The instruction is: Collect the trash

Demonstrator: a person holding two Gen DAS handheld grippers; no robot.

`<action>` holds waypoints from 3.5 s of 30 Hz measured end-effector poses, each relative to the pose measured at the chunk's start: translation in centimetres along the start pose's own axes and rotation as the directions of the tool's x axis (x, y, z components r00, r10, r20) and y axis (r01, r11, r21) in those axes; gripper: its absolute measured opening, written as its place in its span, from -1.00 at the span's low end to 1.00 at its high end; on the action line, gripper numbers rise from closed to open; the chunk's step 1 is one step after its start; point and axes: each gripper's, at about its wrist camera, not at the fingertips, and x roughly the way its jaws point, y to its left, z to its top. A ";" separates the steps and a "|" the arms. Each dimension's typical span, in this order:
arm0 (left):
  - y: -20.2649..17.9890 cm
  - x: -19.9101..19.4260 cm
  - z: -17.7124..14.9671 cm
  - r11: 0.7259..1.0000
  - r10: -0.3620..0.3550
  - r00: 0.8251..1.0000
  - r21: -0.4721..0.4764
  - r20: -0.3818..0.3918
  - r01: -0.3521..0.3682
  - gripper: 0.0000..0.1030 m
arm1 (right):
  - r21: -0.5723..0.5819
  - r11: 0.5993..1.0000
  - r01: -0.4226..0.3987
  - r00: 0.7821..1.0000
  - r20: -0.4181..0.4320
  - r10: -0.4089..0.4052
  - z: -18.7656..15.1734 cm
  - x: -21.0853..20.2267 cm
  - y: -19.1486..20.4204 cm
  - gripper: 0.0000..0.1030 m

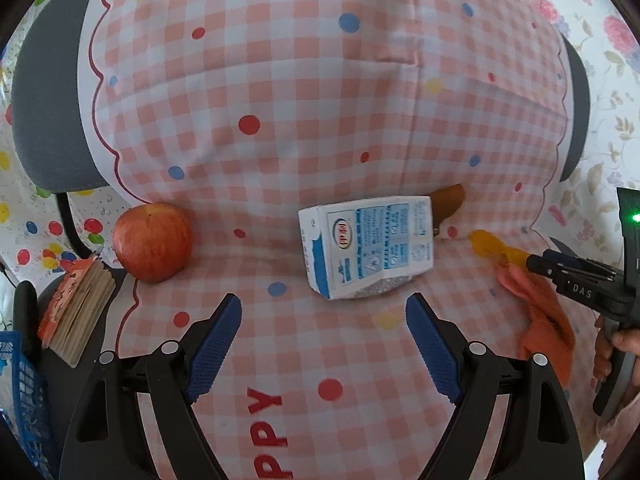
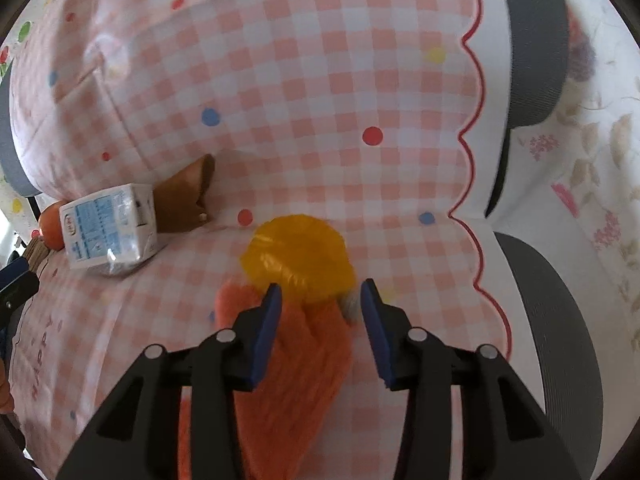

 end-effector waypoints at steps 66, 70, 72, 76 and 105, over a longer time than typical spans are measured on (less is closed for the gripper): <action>-3.3 -8.1 -5.2 0.991 -0.129 0.986 0.054 0.104 0.124 -0.13 | -0.016 0.999 -0.046 0.986 0.158 0.048 -9.2 -15.3 5.1 -0.97; -4.2 -10.9 -7.5 0.988 -0.153 0.981 0.049 0.116 0.149 -0.13 | 0.017 0.998 -0.061 0.985 0.164 0.057 -11.7 -17.5 4.7 -0.97; -5.0 -12.3 -8.7 0.985 -0.166 0.978 0.063 0.123 0.159 -0.13 | 0.029 0.998 -0.059 0.984 0.170 0.053 -12.9 -18.8 4.5 -0.97; -6.9 -14.7 -10.9 0.974 -0.217 0.967 0.097 0.138 0.204 -0.13 | 0.063 0.997 -0.044 0.984 0.173 0.033 -15.9 -21.4 3.5 -0.97; -21.8 -19.0 -25.4 0.796 -0.510 0.858 0.345 -0.060 0.497 -0.13 | 0.343 0.913 0.221 0.963 0.069 -0.259 -37.2 -30.3 -2.9 -0.96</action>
